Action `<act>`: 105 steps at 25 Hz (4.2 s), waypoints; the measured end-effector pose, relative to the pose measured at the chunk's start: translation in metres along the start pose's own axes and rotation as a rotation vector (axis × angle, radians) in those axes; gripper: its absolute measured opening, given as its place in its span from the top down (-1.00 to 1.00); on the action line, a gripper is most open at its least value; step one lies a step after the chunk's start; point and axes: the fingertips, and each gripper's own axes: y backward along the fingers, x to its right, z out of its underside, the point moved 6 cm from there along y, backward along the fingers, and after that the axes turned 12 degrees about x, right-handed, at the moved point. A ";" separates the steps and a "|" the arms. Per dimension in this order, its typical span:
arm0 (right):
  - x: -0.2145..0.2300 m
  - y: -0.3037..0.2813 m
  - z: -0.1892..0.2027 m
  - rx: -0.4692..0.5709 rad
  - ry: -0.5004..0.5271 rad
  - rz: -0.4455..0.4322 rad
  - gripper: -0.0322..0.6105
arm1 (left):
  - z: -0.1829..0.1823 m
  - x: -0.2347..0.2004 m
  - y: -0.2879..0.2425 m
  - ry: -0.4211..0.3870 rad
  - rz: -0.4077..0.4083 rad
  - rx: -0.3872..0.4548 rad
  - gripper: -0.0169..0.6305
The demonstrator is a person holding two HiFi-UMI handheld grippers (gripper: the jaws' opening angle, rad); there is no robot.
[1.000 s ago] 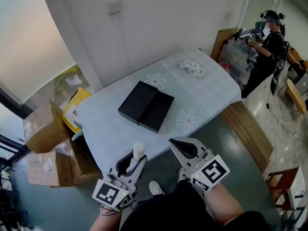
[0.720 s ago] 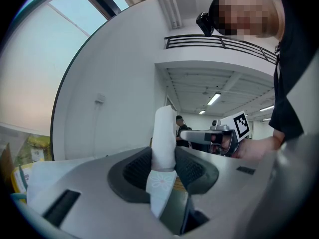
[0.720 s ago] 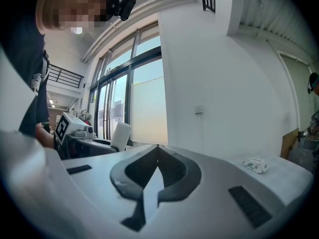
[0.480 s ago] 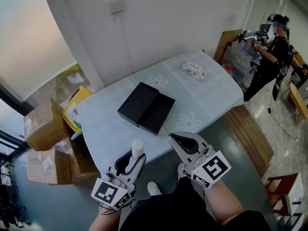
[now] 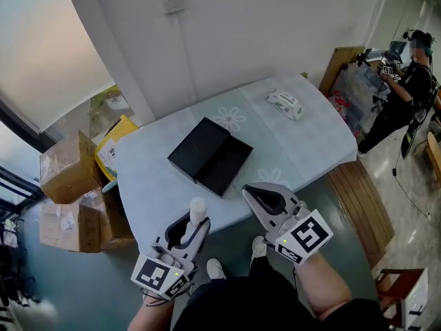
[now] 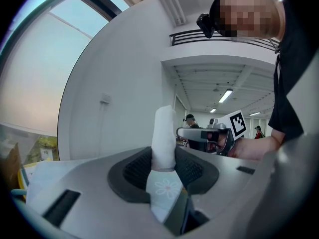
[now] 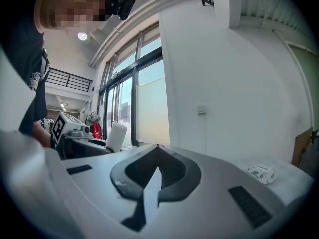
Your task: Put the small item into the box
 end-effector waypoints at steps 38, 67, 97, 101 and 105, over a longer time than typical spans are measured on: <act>0.156 0.013 0.017 -0.018 -0.128 -0.238 0.87 | 0.038 0.049 -0.133 -0.028 -0.268 -0.047 0.52; 0.196 -0.057 0.078 -0.113 -0.197 -0.185 0.87 | 0.122 -0.061 -0.168 0.016 -0.266 -0.242 0.52; 0.220 -0.099 0.140 -0.210 -0.305 -0.076 0.87 | 0.268 -0.137 -0.203 -0.089 -0.196 -0.921 0.51; 0.224 -0.098 0.144 -0.216 -0.312 -0.060 0.87 | 0.279 -0.137 -0.207 -0.111 -0.162 -1.010 0.51; 0.226 -0.097 0.148 -0.227 -0.320 -0.046 0.87 | 0.289 -0.134 -0.212 -0.149 -0.112 -1.107 0.50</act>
